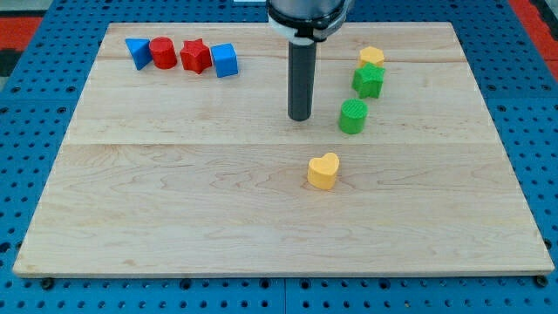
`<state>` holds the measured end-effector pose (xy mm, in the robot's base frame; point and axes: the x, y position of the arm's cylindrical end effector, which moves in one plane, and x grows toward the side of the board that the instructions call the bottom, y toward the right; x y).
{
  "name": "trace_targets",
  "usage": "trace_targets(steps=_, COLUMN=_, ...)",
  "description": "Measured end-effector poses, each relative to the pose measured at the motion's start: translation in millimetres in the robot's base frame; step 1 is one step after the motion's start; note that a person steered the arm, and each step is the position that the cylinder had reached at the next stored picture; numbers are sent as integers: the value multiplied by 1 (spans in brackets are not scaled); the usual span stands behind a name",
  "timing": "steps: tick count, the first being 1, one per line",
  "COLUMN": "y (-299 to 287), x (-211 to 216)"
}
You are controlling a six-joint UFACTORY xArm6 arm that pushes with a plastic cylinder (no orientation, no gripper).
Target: Slide the green circle vertically below the green star
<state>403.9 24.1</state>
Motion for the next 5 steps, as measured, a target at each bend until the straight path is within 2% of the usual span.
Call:
trace_targets(steps=2, y=49, x=28)
trace_targets(steps=4, y=55, x=-2)
trace_targets(steps=5, y=62, x=-2)
